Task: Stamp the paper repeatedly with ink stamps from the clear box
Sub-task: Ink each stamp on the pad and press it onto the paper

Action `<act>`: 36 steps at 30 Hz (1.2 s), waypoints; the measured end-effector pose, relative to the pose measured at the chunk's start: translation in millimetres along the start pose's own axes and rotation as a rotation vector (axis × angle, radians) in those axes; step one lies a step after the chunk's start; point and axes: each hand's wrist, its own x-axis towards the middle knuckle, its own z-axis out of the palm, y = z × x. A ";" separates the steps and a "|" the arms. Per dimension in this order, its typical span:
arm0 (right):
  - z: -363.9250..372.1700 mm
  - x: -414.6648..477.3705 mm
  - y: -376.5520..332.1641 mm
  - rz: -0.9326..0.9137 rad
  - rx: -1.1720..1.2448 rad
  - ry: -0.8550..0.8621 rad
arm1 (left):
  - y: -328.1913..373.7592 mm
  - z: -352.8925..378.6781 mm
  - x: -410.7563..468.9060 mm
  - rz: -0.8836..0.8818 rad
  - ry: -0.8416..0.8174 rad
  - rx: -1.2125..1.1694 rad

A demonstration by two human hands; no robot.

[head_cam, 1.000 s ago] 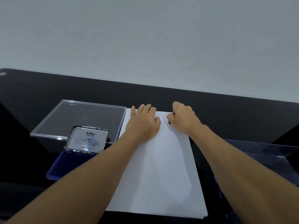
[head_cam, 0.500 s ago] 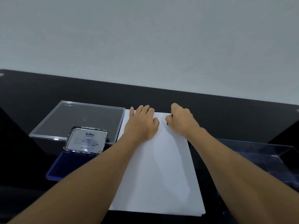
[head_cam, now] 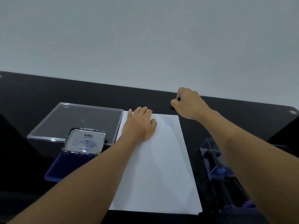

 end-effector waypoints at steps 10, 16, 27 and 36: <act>-3.6 -3.7 1.9 0.007 -0.001 0.013 | -0.5 -0.7 -0.2 0.009 0.006 0.006; -25.7 -17.2 10.1 0.000 0.004 0.022 | -2.7 -0.8 1.8 0.024 -0.027 0.003; -77.9 -81.1 68.5 0.062 -0.003 0.040 | 12.6 -21.7 8.5 -0.067 -0.169 0.047; -112.8 -141.2 134.1 0.267 -0.022 0.096 | 111.0 -53.4 0.1 0.018 -0.163 -0.126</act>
